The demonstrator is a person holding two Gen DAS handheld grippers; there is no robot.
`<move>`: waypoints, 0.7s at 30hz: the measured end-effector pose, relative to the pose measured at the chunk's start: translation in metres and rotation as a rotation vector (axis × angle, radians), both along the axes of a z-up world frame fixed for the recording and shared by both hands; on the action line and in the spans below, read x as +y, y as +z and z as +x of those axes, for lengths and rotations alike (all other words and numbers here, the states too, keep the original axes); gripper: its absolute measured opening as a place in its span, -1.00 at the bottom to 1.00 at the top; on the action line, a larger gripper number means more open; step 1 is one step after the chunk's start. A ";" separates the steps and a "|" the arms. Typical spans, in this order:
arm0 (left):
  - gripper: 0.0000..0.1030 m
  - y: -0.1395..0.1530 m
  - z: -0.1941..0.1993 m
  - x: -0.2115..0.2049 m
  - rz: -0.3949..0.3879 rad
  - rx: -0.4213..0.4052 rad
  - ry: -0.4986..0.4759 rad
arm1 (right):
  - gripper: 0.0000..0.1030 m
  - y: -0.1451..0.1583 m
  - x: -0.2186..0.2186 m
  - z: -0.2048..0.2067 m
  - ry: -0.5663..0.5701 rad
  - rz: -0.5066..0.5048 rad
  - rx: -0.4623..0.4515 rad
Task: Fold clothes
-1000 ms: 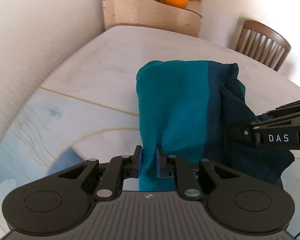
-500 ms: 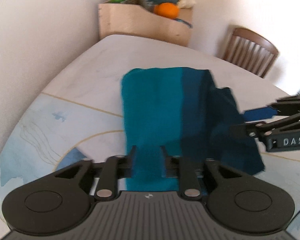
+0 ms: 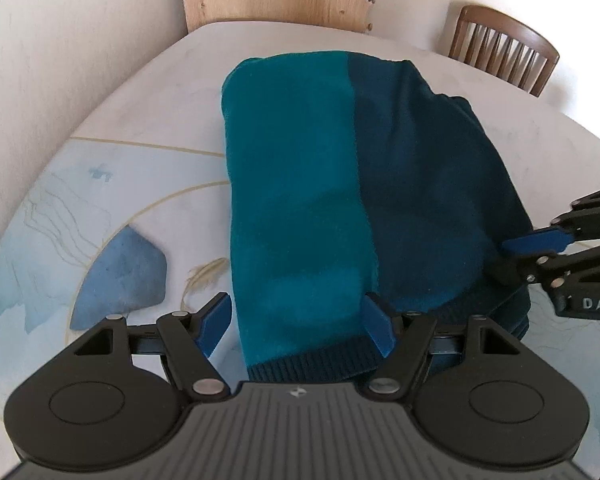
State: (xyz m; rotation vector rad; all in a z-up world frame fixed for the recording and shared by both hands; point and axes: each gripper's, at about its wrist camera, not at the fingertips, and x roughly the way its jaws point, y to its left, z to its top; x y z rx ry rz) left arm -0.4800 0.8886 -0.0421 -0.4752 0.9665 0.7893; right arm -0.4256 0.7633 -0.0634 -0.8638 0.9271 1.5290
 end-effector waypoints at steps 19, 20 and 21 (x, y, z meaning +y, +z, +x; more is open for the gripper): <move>0.55 0.059 0.006 -0.077 0.054 -0.021 0.020 | 1.00 0.072 -0.099 0.010 -0.088 0.185 0.074; 0.55 0.062 0.007 -0.082 0.064 -0.022 0.028 | 1.00 0.074 -0.105 0.011 -0.093 0.194 0.063; 0.55 0.064 0.009 -0.087 0.068 -0.023 0.031 | 1.00 0.077 -0.111 0.012 -0.098 0.204 0.052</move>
